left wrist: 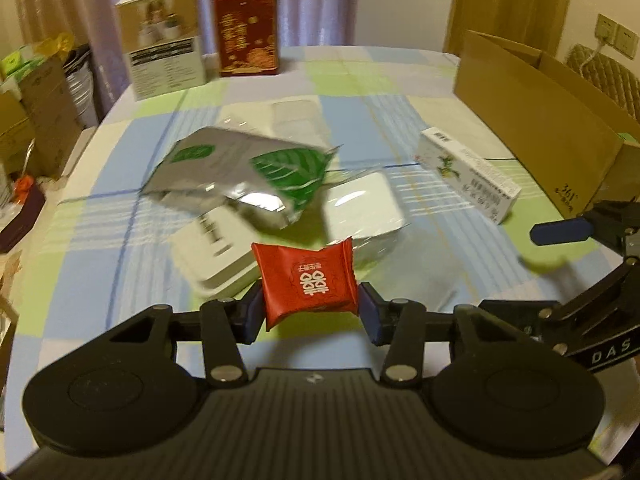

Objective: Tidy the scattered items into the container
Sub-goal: 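Grasp the red candy packet with the left tool while the right tool grasps the clear cup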

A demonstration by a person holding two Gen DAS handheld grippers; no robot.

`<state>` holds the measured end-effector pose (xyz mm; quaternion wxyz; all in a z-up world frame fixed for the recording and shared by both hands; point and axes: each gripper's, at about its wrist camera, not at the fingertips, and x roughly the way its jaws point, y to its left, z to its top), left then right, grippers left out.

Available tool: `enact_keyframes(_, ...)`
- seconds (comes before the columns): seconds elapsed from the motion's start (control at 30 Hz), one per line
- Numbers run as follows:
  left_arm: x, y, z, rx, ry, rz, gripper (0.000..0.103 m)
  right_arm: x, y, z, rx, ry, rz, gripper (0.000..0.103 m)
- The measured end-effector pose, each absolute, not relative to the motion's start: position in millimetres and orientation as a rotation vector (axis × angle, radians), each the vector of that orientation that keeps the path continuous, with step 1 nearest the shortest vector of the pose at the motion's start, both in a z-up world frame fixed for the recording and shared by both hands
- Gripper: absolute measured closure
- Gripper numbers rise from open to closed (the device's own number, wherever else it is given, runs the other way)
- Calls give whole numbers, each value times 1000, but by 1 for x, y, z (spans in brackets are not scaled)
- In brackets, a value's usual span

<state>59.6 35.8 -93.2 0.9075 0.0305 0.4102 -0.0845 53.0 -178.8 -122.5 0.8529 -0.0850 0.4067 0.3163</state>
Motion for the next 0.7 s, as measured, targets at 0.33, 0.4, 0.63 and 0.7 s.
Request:
enact_keyframes(0.33,49,73,-93,-16,853,-102,60,53,-130,-138,-190,869,676,0)
enact_keyframes(0.4,49,76,-94,-26,856,-97,60,55,-120,-142,-194,877,678,0)
enact_keyframes(0.63,48,82,-99,-37,870,-87,60,66,-106,-147,-201,890,631,7)
enact_keyframes(0.7,48,81,-99,-37,872,-90,60,68,-106,-147,-199,913,631,28)
